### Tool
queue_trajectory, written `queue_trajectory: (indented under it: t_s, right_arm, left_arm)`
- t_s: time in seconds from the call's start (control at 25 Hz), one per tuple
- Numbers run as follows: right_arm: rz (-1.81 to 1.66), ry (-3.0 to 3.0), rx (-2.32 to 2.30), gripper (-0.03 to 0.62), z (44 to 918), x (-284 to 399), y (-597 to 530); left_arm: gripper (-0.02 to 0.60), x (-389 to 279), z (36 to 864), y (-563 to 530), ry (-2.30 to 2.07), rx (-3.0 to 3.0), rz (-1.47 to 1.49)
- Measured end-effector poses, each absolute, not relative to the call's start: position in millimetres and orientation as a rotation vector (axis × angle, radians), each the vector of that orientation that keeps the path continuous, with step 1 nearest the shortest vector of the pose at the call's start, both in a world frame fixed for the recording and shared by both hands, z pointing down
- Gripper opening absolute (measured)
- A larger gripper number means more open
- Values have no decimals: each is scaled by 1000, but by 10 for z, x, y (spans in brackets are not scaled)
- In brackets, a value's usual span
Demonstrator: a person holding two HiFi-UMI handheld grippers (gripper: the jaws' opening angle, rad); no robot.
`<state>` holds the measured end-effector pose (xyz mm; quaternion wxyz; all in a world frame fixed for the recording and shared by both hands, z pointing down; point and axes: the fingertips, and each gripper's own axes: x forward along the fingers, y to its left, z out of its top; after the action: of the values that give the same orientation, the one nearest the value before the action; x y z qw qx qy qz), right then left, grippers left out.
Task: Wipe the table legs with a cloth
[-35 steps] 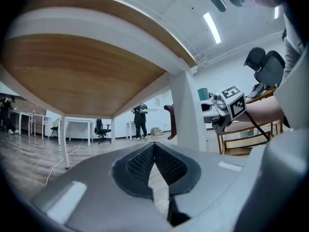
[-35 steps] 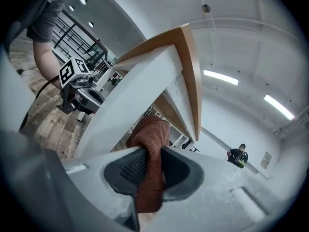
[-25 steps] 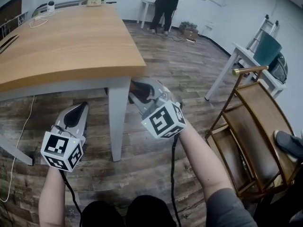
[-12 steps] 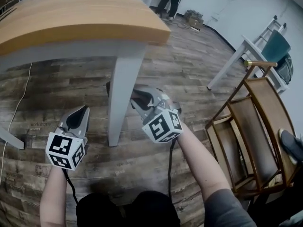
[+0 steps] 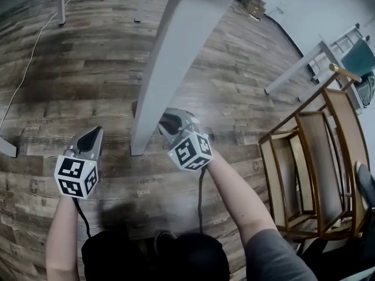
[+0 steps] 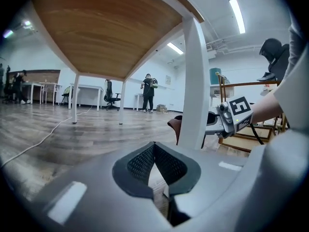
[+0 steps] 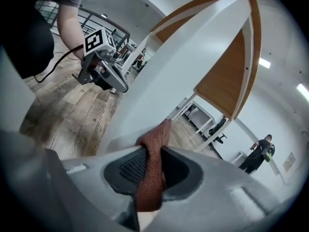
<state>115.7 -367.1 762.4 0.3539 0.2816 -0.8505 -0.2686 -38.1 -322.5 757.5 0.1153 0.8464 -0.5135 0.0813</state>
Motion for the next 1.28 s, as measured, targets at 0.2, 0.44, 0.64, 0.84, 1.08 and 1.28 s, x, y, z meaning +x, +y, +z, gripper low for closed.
queue_trajectory:
  t_s: [0.2,0.44,0.64,0.84,1.08,1.28]
  right_arm:
    - [-569,-2178,676,66,8295,1181,-3631]
    - [-478,-2142,635,66,8840,1127,-3617]
    - [-404,-2122,647,66,9166,1138,-3633]
    - [-391,-2051,627,66,9491,1187,-3604]
    - [-322,-2027,641,66,9689,1244,-3616]
    - [-280,-2033,709,66,9622,1344,-3613]
  left_arm:
    - [18,-417,8109,-3118,-1488,2396,271]
    - [20,-398,8592,-2977,-1449,2330,309]
    - [18,-321,8808,-2929,-1403,2342,346]
    - [18,-274,8937,-2873,-1371,2351,375]
    - [18,-279,9012,-2906,-1375,2338,372]
    - [18,-267,9014,-2916,-1378,2335,358]
